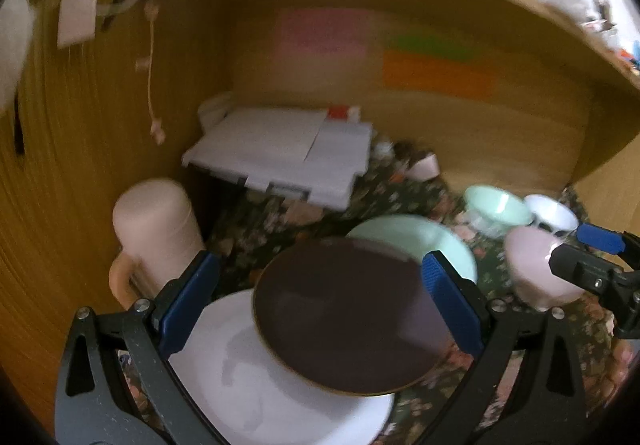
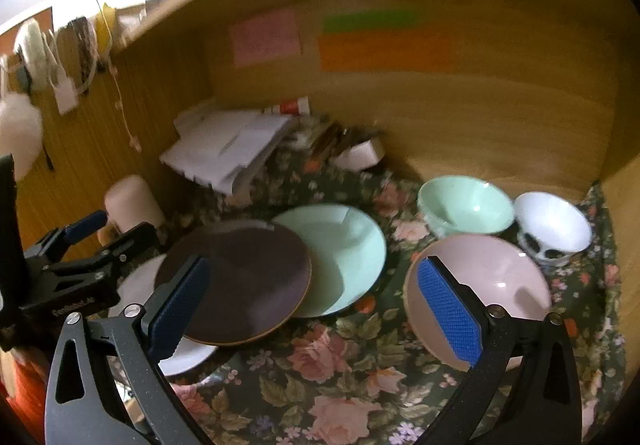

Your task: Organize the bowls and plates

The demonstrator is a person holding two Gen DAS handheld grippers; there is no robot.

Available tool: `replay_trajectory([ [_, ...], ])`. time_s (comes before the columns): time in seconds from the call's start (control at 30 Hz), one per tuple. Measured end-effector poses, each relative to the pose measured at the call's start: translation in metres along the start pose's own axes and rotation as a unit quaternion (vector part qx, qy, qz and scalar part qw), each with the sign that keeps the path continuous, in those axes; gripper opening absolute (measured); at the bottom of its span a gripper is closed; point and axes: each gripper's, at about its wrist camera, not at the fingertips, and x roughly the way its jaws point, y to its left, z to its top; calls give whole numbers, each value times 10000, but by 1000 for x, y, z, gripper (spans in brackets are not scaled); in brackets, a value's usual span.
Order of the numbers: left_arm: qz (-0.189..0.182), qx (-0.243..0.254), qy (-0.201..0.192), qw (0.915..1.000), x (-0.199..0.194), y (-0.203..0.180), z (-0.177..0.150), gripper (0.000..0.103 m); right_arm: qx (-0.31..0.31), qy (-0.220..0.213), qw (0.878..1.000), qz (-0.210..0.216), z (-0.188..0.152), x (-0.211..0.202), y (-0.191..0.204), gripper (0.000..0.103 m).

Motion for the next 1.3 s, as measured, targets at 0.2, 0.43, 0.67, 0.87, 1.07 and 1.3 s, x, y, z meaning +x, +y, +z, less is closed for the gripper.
replay_trajectory([
  [0.2,74,-240,562,9981,37,28,-16,103,20,455,9989,135,-2,43,-1,103],
  [0.43,94,-432,1090,9931,62,47,-26,87,-26,987,9949,225,-6,84,-1,88],
  [0.67,-79,-521,1429,9883,77,54,-35,74,-110,1285,9914,239,-6,114,2,73],
  [0.87,-208,-567,1665,9842,86,56,-40,60,-161,1494,9882,293,-9,130,1,55],
  [1.07,-242,-530,1731,9832,88,55,-42,49,-106,1644,9856,389,-12,142,0,44],
  [1.3,-411,-492,1776,9820,85,51,-42,36,-133,1721,9838,492,-14,151,2,34],
])
